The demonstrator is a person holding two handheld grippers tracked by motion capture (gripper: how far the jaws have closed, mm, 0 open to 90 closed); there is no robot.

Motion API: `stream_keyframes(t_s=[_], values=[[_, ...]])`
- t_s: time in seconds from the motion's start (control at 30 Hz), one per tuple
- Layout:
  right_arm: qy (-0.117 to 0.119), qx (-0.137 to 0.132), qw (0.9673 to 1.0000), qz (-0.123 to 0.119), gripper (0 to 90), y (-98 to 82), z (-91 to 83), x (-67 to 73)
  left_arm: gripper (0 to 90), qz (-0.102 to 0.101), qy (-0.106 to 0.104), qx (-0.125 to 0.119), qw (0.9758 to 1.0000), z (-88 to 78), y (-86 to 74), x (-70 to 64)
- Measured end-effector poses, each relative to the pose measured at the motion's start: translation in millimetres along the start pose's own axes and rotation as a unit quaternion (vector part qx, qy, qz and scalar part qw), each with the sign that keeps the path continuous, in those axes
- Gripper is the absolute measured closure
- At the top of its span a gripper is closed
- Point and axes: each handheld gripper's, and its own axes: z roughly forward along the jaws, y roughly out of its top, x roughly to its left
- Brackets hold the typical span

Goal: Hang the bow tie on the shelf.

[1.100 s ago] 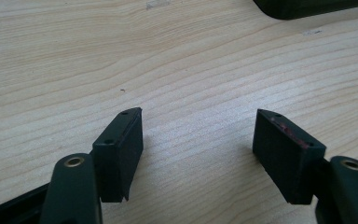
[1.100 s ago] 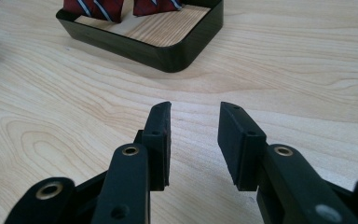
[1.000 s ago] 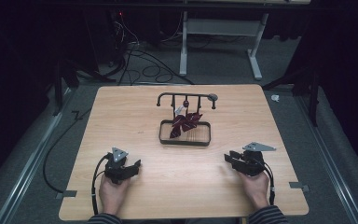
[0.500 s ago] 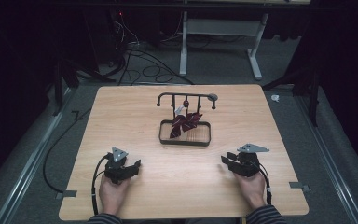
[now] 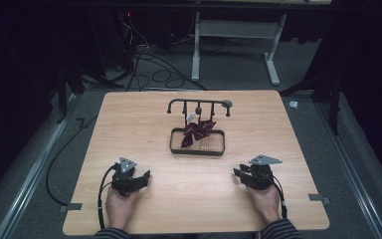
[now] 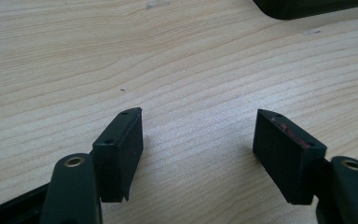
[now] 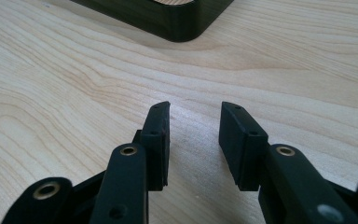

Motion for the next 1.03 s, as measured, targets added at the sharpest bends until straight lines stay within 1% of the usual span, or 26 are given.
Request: stream_keyframes(t_s=[0.3,0.4,0.43,0.47,0.5,0.57,0.63,0.7,0.73,1.03], values=[[-0.004,0.003,0.9999,-0.009,63.0,-0.4,0.4,2.7,33.7,0.000,0.000,0.000,1.0000,0.0,0.0,-0.1],[-0.012,0.005,0.9997,-0.020,60.8,-0.4,0.9,5.2,33.7,0.001,0.000,0.002,1.0000,-0.2,0.1,0.0],[-0.017,0.006,0.9995,-0.027,59.8,-0.2,1.3,6.5,33.7,0.000,0.000,0.000,1.0000,0.0,0.0,-0.1],[-0.025,0.009,0.9989,-0.039,57.7,-0.1,1.9,10.0,33.7,0.000,0.000,0.000,1.0000,0.0,0.0,-0.1],[-0.025,0.009,0.9989,-0.039,57.7,-0.1,1.9,10.0,33.7,0.000,0.000,0.001,1.0000,-0.1,0.1,0.0],[-0.032,0.010,0.9979,-0.056,53.8,-0.3,2.7,13.0,33.7,0.000,0.000,0.000,1.0000,0.0,-0.1,0.0],[-0.030,0.012,0.9983,-0.049,52.0,-0.1,2.7,12.2,33.7,0.000,0.000,0.001,1.0000,-0.1,0.0,0.0],[-0.033,0.011,0.9980,-0.052,50.7,-0.3,2.9,13.0,33.8,0.000,0.000,0.000,1.0000,0.0,-0.1,-0.1],[-0.032,0.012,0.9982,-0.050,50.2,-0.2,2.9,12.5,33.8,0.000,0.000,0.001,1.0000,-0.2,0.0,0.0],[-0.031,0.012,0.9983,-0.048,50.0,-0.2,2.9,12.6,34.1,0.001,0.001,0.000,1.0000,0.2,0.0,-0.5]])
